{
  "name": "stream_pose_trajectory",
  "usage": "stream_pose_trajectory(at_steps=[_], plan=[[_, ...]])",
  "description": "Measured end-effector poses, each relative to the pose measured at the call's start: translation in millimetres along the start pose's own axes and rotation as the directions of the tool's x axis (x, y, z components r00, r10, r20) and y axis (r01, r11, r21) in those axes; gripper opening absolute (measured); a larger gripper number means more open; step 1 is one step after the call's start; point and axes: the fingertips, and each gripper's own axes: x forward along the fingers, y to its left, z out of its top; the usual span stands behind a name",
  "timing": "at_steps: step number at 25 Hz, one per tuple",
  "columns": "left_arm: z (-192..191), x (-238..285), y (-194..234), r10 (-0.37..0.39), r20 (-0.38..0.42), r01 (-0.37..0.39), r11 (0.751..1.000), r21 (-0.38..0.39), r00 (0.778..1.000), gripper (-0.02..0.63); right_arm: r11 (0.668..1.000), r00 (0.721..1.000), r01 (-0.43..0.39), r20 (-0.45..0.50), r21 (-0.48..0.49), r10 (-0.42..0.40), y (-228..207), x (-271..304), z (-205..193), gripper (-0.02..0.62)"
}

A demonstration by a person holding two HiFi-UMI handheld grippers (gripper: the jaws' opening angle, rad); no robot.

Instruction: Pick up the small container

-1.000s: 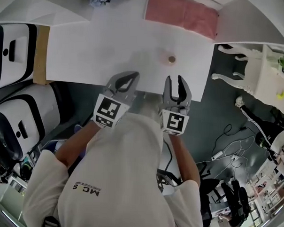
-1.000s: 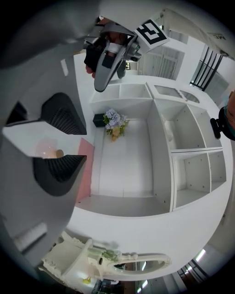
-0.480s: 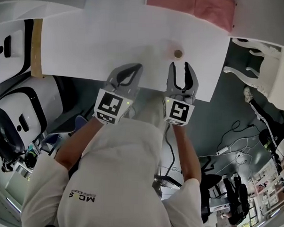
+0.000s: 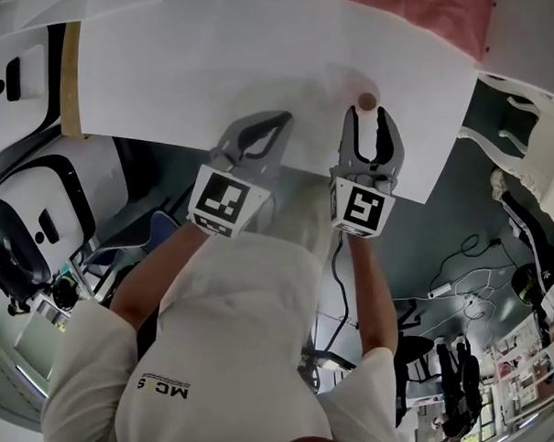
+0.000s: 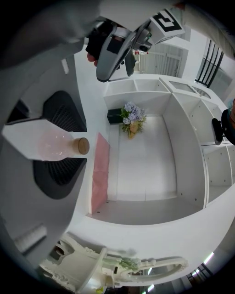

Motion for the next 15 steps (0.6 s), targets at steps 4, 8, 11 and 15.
stream_pose_trajectory(at_steps=[4, 8, 11, 15], plan=[[-5, 6, 7, 0.011, -0.005, -0.011, 1.000, -0.004, 1.000, -0.002, 1.000, 1.000, 0.008, 0.001, -0.002, -0.008, -4, 11, -7, 0.173], [-11, 14, 5, 0.010, -0.011, -0.010, 1.000, -0.007, 1.000, -0.002, 1.000, 1.000, 0.008, 0.009, -0.013, -0.008, -10, 18, -12, 0.173], [-13, 17, 3, 0.010, -0.014, -0.010, 1.000, -0.006, 1.000, -0.002, 1.000, 1.000, 0.003, 0.028, -0.031, -0.002, -12, 22, -12, 0.170], [-20, 16, 7, 0.016, -0.025, -0.017, 1.000, -0.012, 1.000, -0.002, 0.998, 0.999, 0.010, 0.051, -0.065, -0.007, -7, 26, -11, 0.132]])
